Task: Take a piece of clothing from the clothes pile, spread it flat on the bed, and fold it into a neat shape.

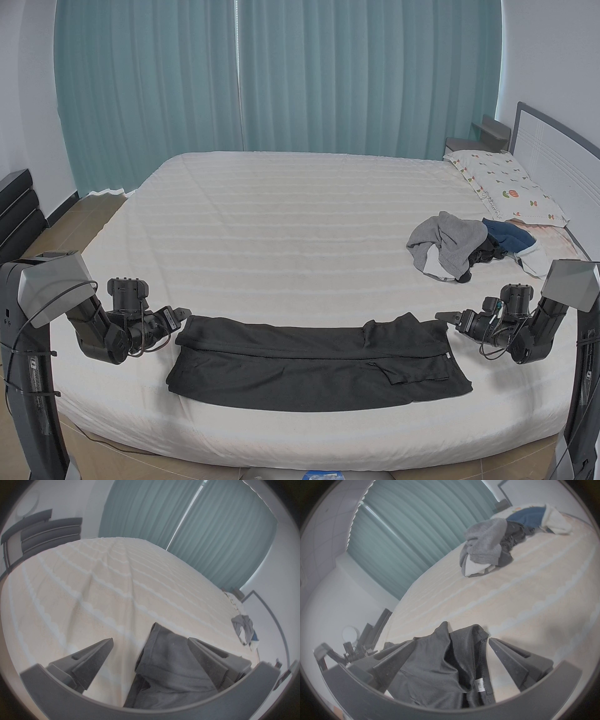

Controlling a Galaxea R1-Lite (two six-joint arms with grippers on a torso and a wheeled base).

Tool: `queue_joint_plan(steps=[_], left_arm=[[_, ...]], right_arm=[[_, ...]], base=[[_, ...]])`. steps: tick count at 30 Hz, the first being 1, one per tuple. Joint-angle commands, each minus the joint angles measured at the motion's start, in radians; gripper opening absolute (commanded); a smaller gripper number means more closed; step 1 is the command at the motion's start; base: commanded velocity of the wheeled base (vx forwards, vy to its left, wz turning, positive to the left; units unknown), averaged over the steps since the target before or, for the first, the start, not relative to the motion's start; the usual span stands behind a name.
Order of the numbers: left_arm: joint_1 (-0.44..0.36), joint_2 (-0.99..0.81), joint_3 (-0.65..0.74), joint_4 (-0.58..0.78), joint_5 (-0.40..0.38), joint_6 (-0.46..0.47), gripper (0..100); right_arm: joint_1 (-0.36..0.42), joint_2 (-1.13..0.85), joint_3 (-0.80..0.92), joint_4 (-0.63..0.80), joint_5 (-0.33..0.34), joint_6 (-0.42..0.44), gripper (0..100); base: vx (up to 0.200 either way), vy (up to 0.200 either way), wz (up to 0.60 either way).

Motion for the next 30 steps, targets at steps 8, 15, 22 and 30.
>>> queue_joint_plan(steps=[8,15,22,30], left_arm=[[-0.036,0.117,-0.213,0.058,0.001,-0.213,100],[-0.049,0.172,-0.264,0.064,0.001,-0.207,100],[-0.053,0.201,-0.291,0.063,0.004,-0.2,100],[-0.056,0.218,-0.299,0.058,0.016,-0.172,0]], right_arm=[[-0.002,0.03,-0.158,0.168,0.018,0.205,100],[-0.002,0.042,-0.198,0.227,0.018,0.225,100],[0.002,0.052,-0.201,0.227,0.018,0.225,100],[0.004,0.053,-0.197,0.221,0.015,0.225,100]], base=[[0.0,0.0,0.0],[0.0,0.0,0.0],[0.0,0.0,0.0],[0.0,0.0,0.0]])
